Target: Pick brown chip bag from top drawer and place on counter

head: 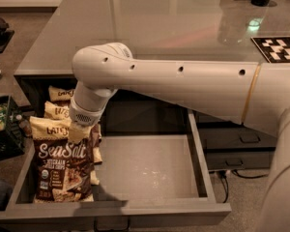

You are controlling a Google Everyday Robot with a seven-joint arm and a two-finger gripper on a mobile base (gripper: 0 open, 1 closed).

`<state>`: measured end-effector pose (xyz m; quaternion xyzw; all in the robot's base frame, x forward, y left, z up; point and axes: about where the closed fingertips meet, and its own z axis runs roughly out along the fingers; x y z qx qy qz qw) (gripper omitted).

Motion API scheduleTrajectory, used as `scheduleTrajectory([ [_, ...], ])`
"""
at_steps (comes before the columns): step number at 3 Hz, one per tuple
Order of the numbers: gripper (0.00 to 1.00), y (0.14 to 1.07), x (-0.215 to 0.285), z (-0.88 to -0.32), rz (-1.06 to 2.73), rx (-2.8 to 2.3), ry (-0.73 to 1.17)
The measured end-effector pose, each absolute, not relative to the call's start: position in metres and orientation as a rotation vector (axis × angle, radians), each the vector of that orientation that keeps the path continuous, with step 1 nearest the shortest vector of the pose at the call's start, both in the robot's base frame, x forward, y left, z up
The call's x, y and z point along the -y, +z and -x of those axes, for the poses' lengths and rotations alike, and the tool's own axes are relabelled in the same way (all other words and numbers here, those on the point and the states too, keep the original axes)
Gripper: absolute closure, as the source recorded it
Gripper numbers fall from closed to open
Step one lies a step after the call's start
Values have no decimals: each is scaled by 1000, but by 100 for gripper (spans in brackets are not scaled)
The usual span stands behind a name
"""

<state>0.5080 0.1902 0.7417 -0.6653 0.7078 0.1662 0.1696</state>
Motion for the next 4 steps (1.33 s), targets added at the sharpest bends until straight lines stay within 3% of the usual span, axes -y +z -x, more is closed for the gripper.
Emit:
scheduleTrajectory([
  [1, 89, 742, -190, -508, 1891, -2011, 472],
  [2, 100, 742, -190, -508, 1891, -2011, 472],
  [4, 100, 789, -179, -498, 1851, -1912, 441],
])
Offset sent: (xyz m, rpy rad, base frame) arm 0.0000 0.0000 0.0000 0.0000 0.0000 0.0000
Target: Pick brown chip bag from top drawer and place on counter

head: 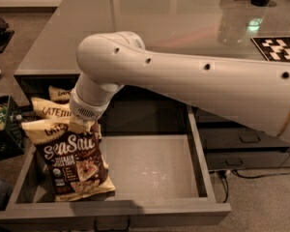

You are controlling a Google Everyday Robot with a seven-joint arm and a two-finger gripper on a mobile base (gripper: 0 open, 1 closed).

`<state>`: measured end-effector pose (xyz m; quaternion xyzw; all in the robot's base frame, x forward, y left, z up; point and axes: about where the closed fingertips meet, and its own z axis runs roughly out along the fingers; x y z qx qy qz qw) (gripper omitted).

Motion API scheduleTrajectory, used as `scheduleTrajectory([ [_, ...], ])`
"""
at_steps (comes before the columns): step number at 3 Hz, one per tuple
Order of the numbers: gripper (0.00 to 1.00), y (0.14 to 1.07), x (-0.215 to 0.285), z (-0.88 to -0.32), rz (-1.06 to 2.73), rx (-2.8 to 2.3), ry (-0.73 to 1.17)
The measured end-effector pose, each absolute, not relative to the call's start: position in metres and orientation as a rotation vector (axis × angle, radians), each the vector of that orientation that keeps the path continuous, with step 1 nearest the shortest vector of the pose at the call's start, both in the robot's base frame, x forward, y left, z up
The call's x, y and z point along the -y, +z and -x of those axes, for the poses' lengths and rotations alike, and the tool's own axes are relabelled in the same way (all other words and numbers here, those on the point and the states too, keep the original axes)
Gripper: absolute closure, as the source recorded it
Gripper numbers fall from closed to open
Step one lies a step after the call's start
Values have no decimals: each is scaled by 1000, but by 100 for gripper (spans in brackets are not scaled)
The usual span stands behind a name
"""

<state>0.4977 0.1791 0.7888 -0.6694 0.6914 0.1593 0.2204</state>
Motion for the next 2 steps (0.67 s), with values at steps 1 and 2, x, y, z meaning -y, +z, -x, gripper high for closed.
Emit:
scheduleTrajectory([
  [1, 100, 804, -177, -495, 1853, -1880, 421],
  [2, 100, 806, -181, -493, 1881, -1861, 435],
])
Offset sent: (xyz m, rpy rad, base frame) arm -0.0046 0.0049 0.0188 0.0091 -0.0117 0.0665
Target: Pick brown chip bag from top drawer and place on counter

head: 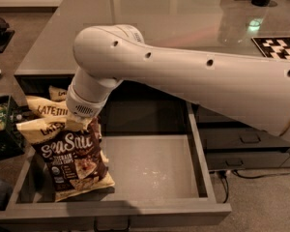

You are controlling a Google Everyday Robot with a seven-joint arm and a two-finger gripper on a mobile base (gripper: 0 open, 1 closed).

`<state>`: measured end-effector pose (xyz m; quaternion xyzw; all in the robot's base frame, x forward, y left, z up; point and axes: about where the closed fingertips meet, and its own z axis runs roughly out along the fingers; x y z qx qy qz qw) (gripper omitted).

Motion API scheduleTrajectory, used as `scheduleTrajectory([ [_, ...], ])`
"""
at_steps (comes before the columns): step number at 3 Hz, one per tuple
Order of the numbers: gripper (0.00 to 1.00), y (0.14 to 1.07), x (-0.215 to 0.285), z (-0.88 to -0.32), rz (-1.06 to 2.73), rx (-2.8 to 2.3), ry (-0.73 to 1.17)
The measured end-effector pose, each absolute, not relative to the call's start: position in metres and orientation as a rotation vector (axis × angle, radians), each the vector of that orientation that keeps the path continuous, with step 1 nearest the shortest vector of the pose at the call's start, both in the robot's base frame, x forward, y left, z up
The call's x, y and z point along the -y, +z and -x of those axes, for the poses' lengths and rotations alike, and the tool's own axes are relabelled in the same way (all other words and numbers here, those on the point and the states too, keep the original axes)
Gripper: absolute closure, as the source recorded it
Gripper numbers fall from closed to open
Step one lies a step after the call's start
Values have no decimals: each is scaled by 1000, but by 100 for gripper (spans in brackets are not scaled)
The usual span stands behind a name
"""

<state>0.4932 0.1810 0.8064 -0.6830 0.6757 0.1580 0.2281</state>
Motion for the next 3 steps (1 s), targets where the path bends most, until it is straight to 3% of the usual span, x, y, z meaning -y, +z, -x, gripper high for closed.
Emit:
scheduleTrajectory([
  [1, 82, 806, -181, -493, 1882, -1860, 435],
  [3, 36, 806, -181, -493, 1882, -1860, 435],
])
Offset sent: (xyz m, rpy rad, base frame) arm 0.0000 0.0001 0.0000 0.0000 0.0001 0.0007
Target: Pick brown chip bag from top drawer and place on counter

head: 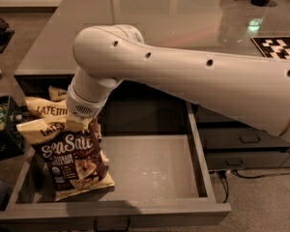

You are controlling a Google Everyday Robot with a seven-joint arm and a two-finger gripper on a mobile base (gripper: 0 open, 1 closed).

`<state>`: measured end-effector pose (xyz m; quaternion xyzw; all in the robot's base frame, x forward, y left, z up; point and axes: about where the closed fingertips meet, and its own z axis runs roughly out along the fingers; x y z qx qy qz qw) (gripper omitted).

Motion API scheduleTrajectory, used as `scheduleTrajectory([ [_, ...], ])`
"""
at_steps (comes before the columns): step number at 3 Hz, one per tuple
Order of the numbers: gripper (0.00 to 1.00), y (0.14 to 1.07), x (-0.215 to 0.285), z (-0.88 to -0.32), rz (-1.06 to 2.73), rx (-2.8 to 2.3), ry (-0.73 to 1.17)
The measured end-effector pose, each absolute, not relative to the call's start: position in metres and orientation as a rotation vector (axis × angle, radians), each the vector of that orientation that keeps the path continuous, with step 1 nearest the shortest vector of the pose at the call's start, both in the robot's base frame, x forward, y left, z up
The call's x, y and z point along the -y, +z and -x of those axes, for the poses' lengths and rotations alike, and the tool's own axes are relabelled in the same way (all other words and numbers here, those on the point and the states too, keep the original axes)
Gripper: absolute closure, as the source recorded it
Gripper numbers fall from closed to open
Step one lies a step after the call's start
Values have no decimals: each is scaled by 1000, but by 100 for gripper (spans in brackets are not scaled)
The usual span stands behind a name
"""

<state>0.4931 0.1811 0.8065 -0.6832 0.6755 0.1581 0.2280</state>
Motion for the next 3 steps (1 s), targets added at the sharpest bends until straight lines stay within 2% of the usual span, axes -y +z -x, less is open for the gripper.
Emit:
scheduleTrajectory([
  [1, 13, 807, -181, -493, 1882, -1860, 435],
  [2, 0, 807, -181, -493, 1882, -1860, 435],
  [3, 0, 807, -181, -493, 1882, -1860, 435],
])
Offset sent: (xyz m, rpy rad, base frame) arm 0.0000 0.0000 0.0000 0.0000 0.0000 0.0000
